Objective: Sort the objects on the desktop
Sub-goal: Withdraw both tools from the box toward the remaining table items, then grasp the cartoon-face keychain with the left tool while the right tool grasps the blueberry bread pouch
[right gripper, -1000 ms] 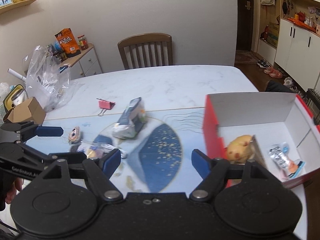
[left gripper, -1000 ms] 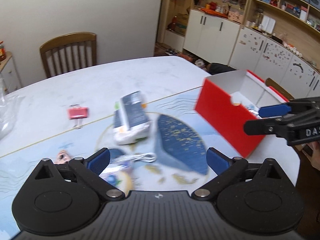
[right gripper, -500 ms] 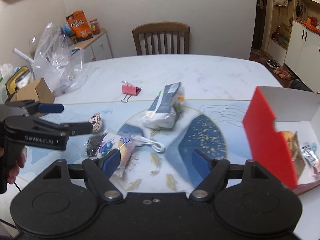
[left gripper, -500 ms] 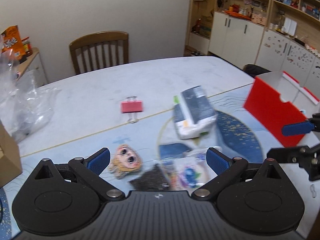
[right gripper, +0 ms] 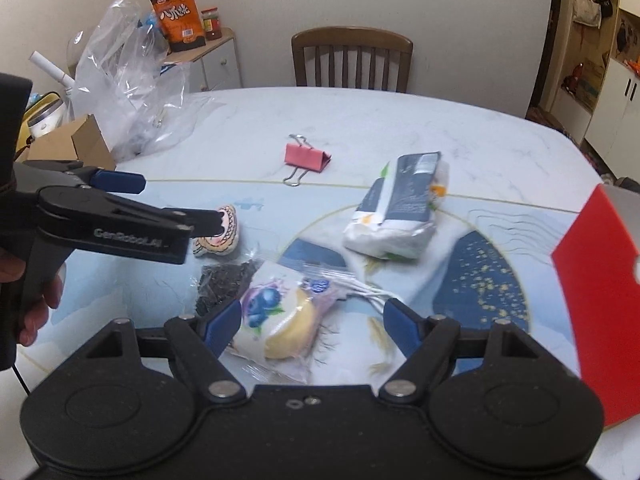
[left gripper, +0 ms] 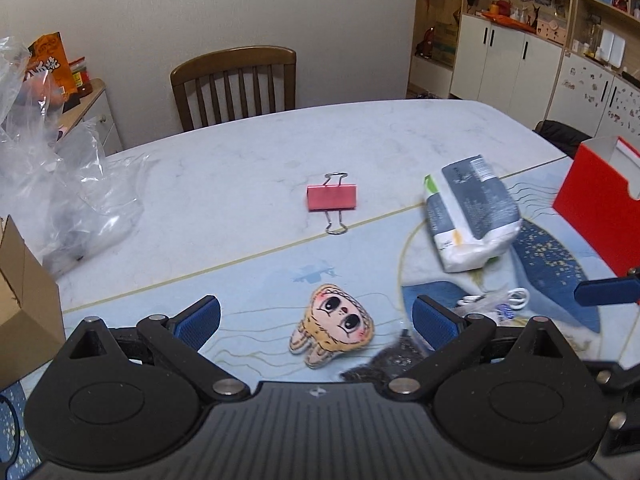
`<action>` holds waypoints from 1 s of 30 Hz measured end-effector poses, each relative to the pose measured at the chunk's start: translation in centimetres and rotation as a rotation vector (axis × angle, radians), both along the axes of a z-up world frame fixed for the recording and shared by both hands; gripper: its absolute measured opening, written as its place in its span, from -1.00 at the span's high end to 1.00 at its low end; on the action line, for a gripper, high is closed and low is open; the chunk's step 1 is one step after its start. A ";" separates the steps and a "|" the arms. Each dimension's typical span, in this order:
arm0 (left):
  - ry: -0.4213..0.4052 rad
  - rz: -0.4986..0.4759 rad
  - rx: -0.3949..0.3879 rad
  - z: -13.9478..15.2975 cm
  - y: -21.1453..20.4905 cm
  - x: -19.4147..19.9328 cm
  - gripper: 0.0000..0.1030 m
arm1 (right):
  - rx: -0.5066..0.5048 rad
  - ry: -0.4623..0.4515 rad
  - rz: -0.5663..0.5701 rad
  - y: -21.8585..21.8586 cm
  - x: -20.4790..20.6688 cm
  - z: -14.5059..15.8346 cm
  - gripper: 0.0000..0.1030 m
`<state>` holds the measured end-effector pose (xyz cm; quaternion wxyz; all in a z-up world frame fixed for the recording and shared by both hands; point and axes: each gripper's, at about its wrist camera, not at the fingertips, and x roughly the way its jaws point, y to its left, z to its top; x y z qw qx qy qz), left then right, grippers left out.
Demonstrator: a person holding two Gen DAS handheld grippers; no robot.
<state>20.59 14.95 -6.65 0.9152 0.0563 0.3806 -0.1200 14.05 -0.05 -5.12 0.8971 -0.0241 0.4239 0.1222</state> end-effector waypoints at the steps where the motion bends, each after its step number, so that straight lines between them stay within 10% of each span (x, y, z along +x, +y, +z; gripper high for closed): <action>1: 0.003 0.000 0.002 -0.2 0.0 0.3 -0.99 | -0.004 0.002 -0.004 0.3 0.2 -0.3 -0.51; 30: 0.105 -0.030 0.004 -4.3 -0.4 3.4 -0.98 | -0.012 0.125 -0.022 0.7 3.2 -3.5 -0.51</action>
